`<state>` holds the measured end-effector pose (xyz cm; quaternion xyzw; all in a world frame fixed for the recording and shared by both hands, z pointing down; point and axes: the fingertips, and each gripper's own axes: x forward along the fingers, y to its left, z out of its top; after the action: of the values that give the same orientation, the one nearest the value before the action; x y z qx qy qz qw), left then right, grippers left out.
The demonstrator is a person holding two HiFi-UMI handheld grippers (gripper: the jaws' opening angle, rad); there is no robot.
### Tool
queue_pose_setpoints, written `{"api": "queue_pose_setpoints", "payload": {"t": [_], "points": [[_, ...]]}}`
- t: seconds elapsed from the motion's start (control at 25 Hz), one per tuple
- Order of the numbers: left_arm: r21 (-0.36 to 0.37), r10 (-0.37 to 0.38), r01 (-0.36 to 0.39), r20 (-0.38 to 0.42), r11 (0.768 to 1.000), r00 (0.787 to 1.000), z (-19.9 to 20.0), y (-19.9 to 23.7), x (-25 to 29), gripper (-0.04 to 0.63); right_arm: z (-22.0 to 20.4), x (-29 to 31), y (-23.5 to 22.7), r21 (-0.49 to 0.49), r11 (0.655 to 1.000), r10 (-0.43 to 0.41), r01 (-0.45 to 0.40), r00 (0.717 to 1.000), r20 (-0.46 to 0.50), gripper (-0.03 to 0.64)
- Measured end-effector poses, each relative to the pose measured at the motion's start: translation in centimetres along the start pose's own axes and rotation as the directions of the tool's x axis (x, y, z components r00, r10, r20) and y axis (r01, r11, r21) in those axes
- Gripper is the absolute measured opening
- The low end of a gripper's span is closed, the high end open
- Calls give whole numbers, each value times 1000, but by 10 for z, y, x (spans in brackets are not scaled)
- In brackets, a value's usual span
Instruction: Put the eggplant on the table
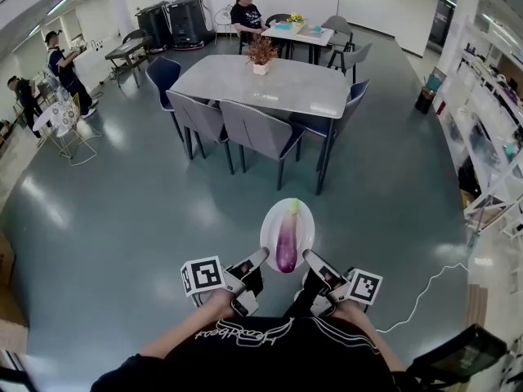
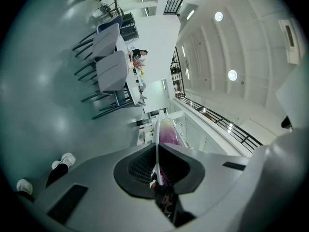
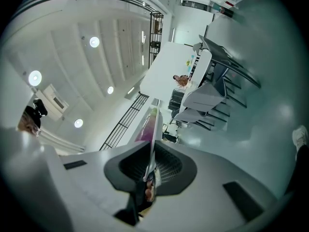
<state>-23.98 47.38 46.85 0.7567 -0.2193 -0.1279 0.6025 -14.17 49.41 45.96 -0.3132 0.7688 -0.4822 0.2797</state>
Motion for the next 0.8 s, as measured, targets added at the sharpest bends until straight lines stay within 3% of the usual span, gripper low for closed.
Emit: {"api": "queue_pose_setpoints", "payload": {"t": [0.32, 0.8], "points": [[-36, 4, -4, -1, 999, 1000, 40, 13, 93, 20, 87, 23, -51, 35, 999, -30, 31, 1000, -4, 34], [-65, 25, -27, -33, 997, 999, 110, 21, 277, 20, 264, 54, -127, 58, 995, -86, 86, 996, -9, 34]]}}
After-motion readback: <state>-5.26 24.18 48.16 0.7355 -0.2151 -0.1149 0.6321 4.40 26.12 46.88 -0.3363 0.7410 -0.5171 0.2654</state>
